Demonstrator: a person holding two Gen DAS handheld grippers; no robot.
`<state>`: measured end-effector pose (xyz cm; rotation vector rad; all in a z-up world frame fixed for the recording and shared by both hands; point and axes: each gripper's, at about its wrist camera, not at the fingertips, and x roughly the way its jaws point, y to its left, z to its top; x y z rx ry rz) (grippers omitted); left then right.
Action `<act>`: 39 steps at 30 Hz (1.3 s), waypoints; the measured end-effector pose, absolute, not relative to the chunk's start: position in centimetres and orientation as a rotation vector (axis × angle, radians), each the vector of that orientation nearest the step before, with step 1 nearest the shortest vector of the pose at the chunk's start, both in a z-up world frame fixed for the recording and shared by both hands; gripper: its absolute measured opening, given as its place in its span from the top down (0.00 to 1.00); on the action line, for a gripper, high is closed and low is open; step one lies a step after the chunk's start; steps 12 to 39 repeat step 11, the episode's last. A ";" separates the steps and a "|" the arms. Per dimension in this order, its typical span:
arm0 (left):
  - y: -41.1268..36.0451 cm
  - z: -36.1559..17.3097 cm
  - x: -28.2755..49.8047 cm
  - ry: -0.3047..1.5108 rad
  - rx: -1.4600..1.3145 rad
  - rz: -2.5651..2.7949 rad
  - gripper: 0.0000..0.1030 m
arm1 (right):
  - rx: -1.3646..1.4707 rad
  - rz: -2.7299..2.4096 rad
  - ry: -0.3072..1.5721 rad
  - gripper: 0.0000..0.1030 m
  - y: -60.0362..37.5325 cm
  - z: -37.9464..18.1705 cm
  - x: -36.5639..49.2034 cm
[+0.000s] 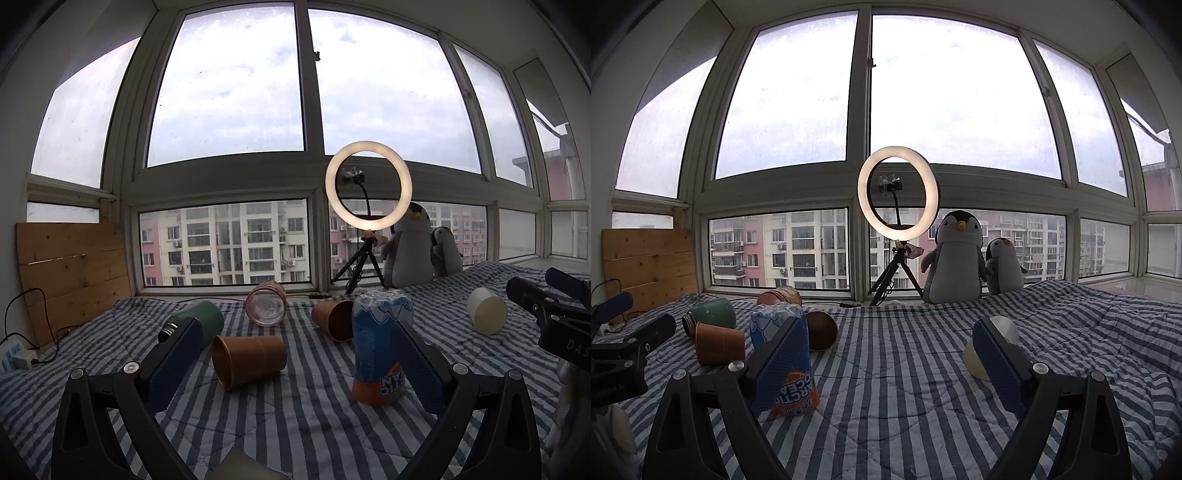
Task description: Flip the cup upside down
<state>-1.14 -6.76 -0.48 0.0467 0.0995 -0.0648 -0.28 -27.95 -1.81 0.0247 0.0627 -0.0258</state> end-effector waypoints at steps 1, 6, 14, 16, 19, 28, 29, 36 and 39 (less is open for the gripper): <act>-6.7 -0.5 -1.1 0.100 0.046 -0.064 0.01 | 0.024 -0.025 0.063 0.13 -27.9 -1.8 -0.2; -6.7 -0.5 -1.1 0.099 0.046 -0.060 0.01 | 0.022 -0.025 0.063 0.13 -27.9 -1.8 -0.2; -6.7 -0.7 -1.0 0.108 0.048 -0.064 0.01 | 0.021 -0.024 0.066 0.13 -27.8 -1.9 -0.2; -6.7 -0.7 -1.0 0.108 0.048 -0.064 0.01 | 0.021 -0.024 0.066 0.13 -27.8 -1.9 -0.2; -6.7 -0.7 -1.0 0.108 0.048 -0.064 0.01 | 0.021 -0.024 0.066 0.13 -27.8 -1.9 -0.2; -6.7 -0.7 -1.0 0.108 0.048 -0.064 0.01 | 0.021 -0.024 0.066 0.13 -27.8 -1.9 -0.2; -6.7 -0.7 -1.0 0.108 0.048 -0.064 0.01 | 0.021 -0.024 0.066 0.13 -27.8 -1.9 -0.2; -6.7 -0.7 -1.0 0.108 0.048 -0.064 0.01 | 0.021 -0.024 0.066 0.13 -27.8 -1.9 -0.2; -6.7 -0.7 -1.0 0.108 0.048 -0.064 0.01 | 0.021 -0.024 0.066 0.13 -27.8 -1.9 -0.2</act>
